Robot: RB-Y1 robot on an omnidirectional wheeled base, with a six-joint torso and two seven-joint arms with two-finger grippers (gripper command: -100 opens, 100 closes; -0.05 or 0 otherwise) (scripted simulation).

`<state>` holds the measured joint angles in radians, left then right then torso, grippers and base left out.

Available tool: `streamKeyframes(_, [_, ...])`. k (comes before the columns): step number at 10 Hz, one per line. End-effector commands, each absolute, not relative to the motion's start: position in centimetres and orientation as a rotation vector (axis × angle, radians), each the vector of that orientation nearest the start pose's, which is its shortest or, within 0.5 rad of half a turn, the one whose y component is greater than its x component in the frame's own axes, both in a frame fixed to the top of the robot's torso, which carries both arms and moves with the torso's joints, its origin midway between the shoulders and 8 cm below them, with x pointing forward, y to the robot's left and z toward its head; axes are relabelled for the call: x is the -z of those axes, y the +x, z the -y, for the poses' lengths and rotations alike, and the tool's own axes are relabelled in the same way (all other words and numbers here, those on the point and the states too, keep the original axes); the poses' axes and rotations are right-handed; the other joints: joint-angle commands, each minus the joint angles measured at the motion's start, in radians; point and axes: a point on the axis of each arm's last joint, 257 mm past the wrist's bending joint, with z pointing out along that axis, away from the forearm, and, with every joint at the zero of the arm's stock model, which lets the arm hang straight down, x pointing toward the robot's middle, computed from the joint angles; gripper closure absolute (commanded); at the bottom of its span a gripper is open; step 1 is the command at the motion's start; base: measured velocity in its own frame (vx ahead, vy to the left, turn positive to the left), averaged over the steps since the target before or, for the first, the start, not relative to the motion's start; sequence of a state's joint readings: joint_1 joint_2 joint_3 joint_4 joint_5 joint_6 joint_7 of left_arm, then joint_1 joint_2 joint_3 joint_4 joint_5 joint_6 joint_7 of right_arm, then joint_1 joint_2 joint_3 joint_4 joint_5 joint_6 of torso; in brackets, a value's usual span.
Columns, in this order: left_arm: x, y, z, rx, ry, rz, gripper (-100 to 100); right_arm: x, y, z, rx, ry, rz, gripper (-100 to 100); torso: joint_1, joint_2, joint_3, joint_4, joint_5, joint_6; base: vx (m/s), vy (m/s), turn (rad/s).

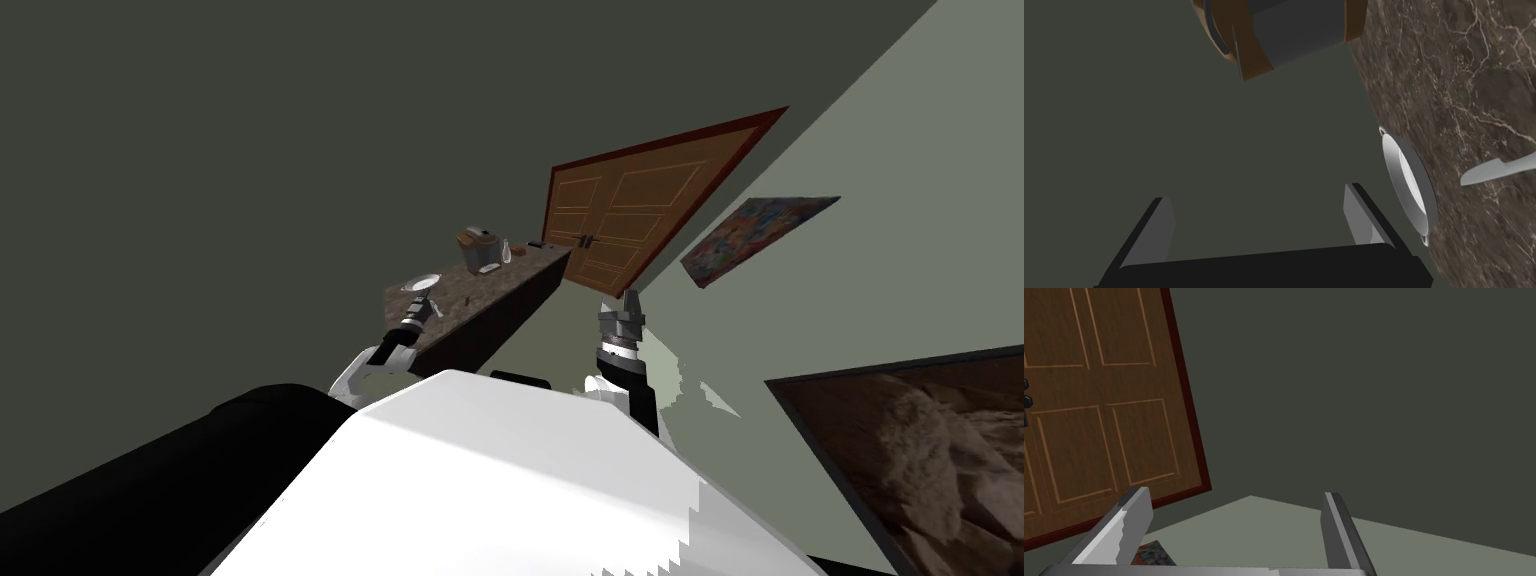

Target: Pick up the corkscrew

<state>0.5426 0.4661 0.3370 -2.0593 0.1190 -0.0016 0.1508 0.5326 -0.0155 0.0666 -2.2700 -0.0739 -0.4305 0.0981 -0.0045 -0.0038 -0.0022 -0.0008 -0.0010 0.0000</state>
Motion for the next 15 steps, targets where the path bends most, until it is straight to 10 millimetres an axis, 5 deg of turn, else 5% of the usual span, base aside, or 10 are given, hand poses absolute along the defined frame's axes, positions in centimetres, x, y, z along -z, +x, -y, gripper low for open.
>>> streamKeyframes(1, [13.2, 37.7, -49.5, 0.771, -1.072, -1.169, -100, 0.6, 35.7, 26.9, -1.29, 0.751, -0.689, 0, 0.0, 0.0, 0.0, 0.0, 0.0, 0.0, 0.042, -0.068, 0.088])
streamKeyframes(2, [14.1, 37.2, -52.1, 0.721, -1.127, -1.181, -100, 0.6, 35.7, 26.9, -1.29, 0.751, -0.688, 0, 0.001, 0.0, 0.0, 0.0, 0.0, 0.001, 0.045, -0.07, 0.165])
streamKeyframes(3, [14.3, 37.1, -52.3, 0.714, -1.136, -1.184, -100, 0.6, 35.7, 26.9, -1.29, 0.751, -0.689, 0, 0.0, 0.0, 0.0, 0.0, 0.0, 0.0, 0.051, -0.073, 0.074])
streamKeyframes(8, [16.7, 34.5, -60.0, 0.562, -1.321, -1.195, -100, 0.6, 35.7, 26.9, -1.29, 0.751, -0.689, 0, -0.001, -0.002, -0.001, -0.001, 0.0, 0.001, 0.083, -0.09, 0.117])
streamKeyframes(10, [17.6, 33.2, -62.5, 0.506, -1.394, -1.192, -100, 0.6, 35.7, 26.9, -1.29, 0.751, -0.689, 0, 0.0, -0.004, -0.002, -0.001, 0.0, 0.001, 0.093, -0.091, 0.092])
streamKeyframes(12, [18.2, 32.9, -62.8, 0.487, -1.418, -1.197, -100, 0.6, 35.7, 26.9, -1.29, 0.751, -0.689, 0, 0.0, -0.003, -0.002, -0.001, 0.0, 0.001, 0.058, -0.058, 0.037])
streamKeyframes(15, [19.6, 30.2, -67.0, 0.393, -1.552, -1.175, -100, 0.6, 35.7, 26.9, -1.29, 0.751, -0.689, 0, 0.001, -0.003, -0.002, -0.001, 0.0, 0.001, 0.099, -0.086, 0.096])
